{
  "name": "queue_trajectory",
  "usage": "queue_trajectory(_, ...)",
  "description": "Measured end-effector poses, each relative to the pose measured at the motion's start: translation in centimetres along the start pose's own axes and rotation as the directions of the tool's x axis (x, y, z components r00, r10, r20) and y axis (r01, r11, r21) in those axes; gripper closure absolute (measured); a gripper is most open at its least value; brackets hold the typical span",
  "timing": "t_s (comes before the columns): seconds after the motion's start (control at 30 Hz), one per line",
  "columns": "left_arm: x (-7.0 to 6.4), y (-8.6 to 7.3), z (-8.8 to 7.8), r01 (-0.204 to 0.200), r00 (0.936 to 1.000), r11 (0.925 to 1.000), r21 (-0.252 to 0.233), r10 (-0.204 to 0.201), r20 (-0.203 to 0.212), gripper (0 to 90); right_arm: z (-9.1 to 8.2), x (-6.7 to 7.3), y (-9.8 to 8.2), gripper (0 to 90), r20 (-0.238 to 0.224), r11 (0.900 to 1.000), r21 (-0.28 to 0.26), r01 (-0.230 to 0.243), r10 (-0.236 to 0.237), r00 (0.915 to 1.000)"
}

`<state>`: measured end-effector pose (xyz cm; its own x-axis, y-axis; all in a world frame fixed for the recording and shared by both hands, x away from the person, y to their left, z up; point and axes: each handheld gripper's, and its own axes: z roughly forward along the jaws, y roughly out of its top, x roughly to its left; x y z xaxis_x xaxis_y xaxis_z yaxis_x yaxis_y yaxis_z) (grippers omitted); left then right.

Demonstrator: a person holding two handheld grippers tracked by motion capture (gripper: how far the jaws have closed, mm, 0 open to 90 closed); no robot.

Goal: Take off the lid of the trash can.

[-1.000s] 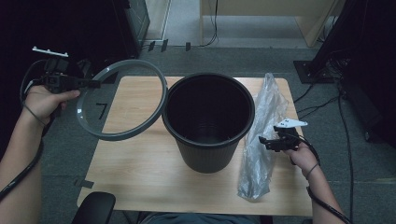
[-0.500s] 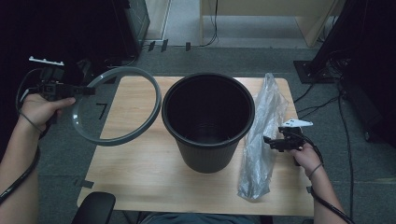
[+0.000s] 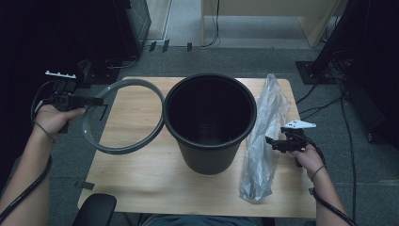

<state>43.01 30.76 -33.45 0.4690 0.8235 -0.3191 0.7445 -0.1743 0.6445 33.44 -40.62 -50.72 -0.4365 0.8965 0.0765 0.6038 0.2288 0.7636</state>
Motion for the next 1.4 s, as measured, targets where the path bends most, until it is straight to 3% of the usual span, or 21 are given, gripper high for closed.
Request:
queue_trajectory(0.3,0.0,-1.2,2.7,0.005,1.0,0.9997,0.024,-0.005,0.007,78.1,0.4,-0.1,-0.4,15.6,-0.001,1.0,0.018,-0.005,0.005,1.0)
queue_trajectory(0.47,0.0,-2.1,4.0,0.007,0.9999,0.9989,0.046,-0.008,0.008,78.1,1.1,0.4,-0.6,15.6,-0.004,0.998,0.045,0.043,-0.043,0.9991)
queue_trajectory(0.77,0.3,-3.0,4.9,0.009,0.9999,0.9988,0.049,-0.009,0.004,78.1,1.6,0.6,-0.7,15.5,-0.013,0.998,0.051,0.037,-0.036,0.9993)
queue_trajectory(1.03,0.1,-3.3,5.9,0.001,0.9999,0.9981,0.062,0.0,-0.013,78.2,1.9,0.7,-0.6,14.2,0.009,0.998,0.048,0.051,-0.052,0.9986)
queue_trajectory(1.4,0.3,-4.1,7.2,-0.009,0.9992,0.9979,0.064,0.011,-0.039,78.1,2.1,0.9,-0.5,16.4,0.036,0.999,0.041,0.029,-0.031,0.9989)
